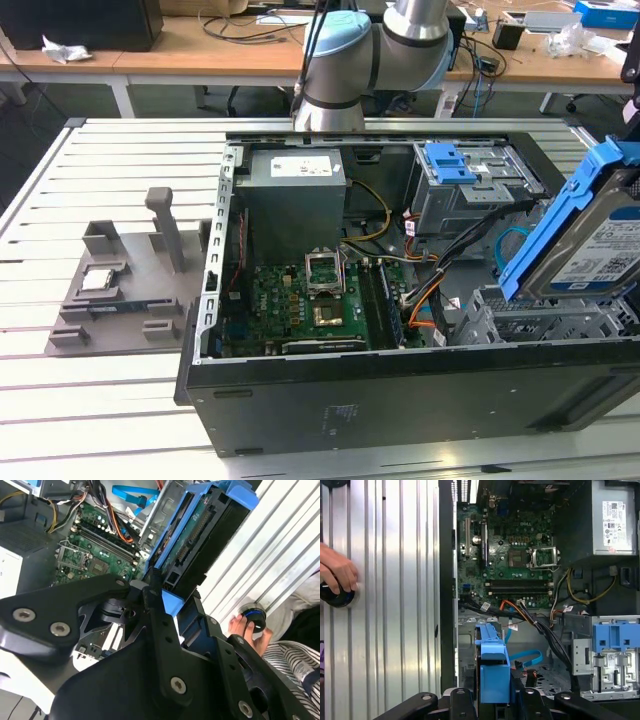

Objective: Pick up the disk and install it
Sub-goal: 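Pick up the disk, then insert the disk into the insertion slot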

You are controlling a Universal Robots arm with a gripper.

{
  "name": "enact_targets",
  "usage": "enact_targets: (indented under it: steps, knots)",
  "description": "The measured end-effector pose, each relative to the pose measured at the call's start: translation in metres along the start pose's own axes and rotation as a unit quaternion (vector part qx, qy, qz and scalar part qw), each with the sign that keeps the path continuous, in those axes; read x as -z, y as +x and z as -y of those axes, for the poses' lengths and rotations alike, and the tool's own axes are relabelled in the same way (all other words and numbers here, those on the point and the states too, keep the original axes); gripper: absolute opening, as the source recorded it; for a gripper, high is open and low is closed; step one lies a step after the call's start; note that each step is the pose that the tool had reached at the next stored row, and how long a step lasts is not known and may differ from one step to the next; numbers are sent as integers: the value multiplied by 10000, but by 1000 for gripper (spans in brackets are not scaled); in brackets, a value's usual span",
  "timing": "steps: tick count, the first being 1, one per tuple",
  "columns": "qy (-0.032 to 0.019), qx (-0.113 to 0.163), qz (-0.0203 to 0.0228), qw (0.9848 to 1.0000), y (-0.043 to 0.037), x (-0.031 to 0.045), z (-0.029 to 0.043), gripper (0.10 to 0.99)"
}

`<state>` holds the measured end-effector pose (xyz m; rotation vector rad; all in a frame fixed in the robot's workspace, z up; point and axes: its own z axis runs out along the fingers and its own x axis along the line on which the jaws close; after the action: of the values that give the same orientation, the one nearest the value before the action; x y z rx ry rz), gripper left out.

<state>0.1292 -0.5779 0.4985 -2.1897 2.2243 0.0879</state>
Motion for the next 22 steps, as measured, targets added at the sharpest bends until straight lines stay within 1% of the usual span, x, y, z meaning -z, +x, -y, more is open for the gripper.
enact_targets:
  steps: [2,6,8,10,12,22]
  knots:
    - [1,-9,-18,10000,-31,-13,3,365]
    - [1,-10,-19,10000,-124,-48,8,365]
    - [1,-10,-20,10000,-149,-70,18,365]
    - [1,-10,-19,10000,-154,-85,29,365]
    - [1,-11,-27,10000,-154,-85,29,365]
    - [1,-11,-26,10000,-154,-92,29,365]
